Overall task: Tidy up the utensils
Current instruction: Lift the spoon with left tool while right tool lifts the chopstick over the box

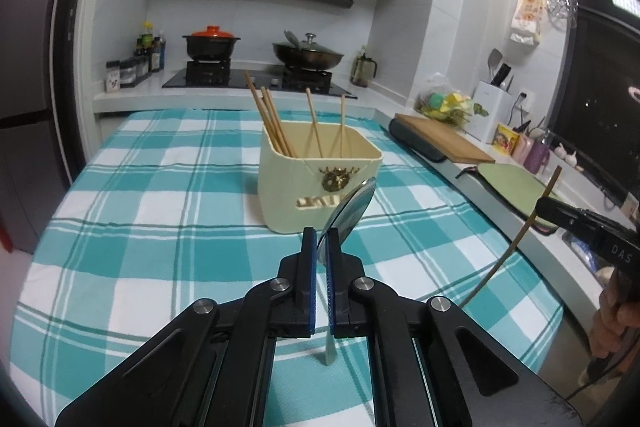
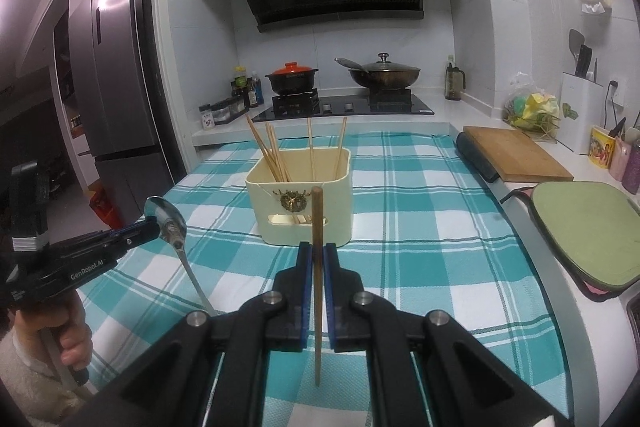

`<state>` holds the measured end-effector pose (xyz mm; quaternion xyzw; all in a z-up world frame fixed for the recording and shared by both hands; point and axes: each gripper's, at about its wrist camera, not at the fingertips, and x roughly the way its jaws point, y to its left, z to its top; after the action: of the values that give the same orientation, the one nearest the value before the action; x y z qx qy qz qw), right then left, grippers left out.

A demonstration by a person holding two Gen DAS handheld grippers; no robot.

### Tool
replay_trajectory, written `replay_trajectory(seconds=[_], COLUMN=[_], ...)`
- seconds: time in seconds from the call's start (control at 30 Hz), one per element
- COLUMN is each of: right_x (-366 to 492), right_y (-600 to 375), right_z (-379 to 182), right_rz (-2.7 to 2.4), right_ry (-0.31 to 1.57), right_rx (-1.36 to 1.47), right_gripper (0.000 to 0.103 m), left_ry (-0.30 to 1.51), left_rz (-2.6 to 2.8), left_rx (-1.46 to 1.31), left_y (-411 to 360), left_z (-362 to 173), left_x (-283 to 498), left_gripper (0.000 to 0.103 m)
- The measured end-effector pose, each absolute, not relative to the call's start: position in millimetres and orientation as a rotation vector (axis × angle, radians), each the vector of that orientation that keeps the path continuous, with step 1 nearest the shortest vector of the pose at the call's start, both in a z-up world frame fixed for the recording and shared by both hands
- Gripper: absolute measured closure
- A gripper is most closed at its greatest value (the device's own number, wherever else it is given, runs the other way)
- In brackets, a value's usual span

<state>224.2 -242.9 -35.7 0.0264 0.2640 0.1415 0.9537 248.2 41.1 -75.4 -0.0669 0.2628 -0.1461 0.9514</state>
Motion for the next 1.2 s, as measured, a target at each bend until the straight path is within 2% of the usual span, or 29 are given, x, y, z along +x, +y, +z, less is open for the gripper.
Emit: replay_trajectory(seconds=[0.57, 1.0, 1.2], right_x=[239.8, 339.6, 405.8], right_y=[-250.6, -229.9, -211.7], right_z=[-4.2, 88.3, 95.6], right_rz=[0.316, 0.369, 0.385], right_ry=[0.484, 0.36, 0.375], right_rx=[0.059, 0.022, -0.017], right_gripper=[0.098, 0.098, 0.098], left_ry=[0.462, 0.326, 0.299], left_rz=[-0.3, -0.248, -0.197], left_rx=[-0.167, -0.244, -0.235], left_y=[57.2, 74.1, 56.0], left_z=[-20.2, 77.4, 71.6], left_x=[254.6, 377.0, 447.2], left_gripper=[0.102, 0.102, 0.102])
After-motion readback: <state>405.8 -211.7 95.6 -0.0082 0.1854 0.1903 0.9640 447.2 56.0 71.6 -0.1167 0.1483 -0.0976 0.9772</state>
